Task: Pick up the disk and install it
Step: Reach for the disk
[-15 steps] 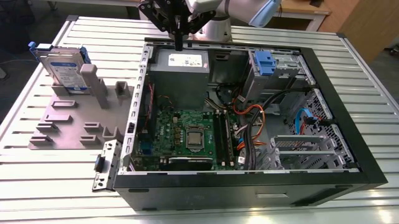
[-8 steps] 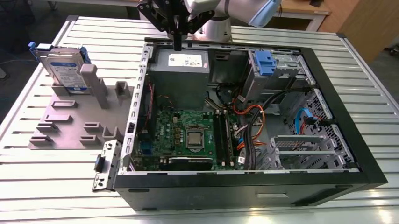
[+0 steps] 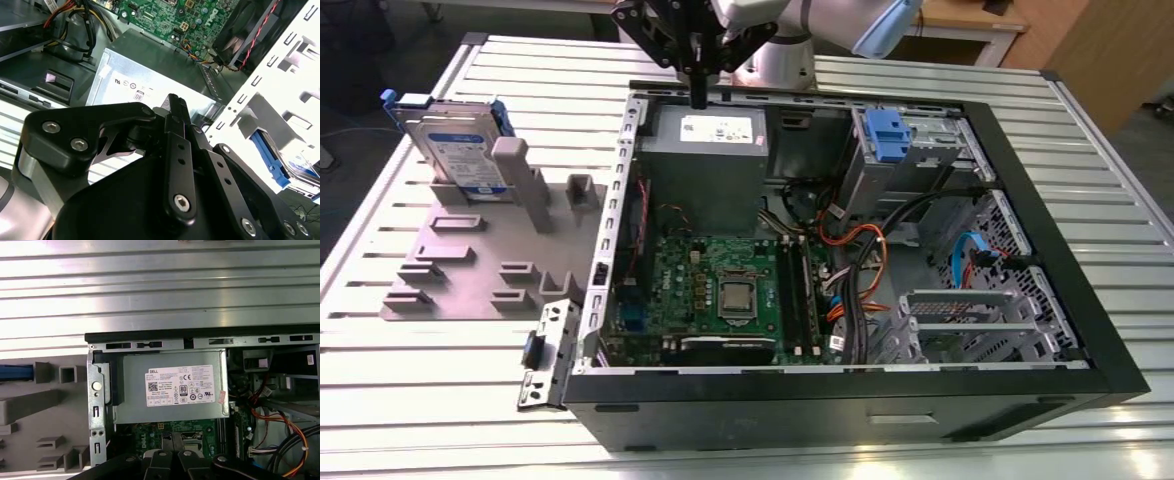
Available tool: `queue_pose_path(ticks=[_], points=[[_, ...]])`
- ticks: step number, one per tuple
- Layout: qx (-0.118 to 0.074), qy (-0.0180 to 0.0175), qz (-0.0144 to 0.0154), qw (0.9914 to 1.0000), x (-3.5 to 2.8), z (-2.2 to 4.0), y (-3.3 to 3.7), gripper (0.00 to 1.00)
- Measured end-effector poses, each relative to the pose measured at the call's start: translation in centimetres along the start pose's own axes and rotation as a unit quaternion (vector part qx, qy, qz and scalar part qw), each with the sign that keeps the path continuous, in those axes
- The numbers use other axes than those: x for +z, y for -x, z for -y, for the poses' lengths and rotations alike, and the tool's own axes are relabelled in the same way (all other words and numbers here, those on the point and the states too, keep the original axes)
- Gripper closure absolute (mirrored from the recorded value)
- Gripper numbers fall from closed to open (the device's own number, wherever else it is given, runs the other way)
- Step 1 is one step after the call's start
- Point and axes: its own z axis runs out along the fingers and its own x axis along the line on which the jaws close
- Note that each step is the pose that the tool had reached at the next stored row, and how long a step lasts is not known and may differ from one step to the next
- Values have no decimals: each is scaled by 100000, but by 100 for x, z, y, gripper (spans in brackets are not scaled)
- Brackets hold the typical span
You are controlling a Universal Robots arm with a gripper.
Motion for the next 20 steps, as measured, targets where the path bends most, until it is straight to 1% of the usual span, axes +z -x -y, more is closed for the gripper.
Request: queue_pose_path(ticks=[16,20], points=[[3,-10,-7,100000,2,-3,-55,89],[4,-2,-3,100000,4,-4,-81,89]])
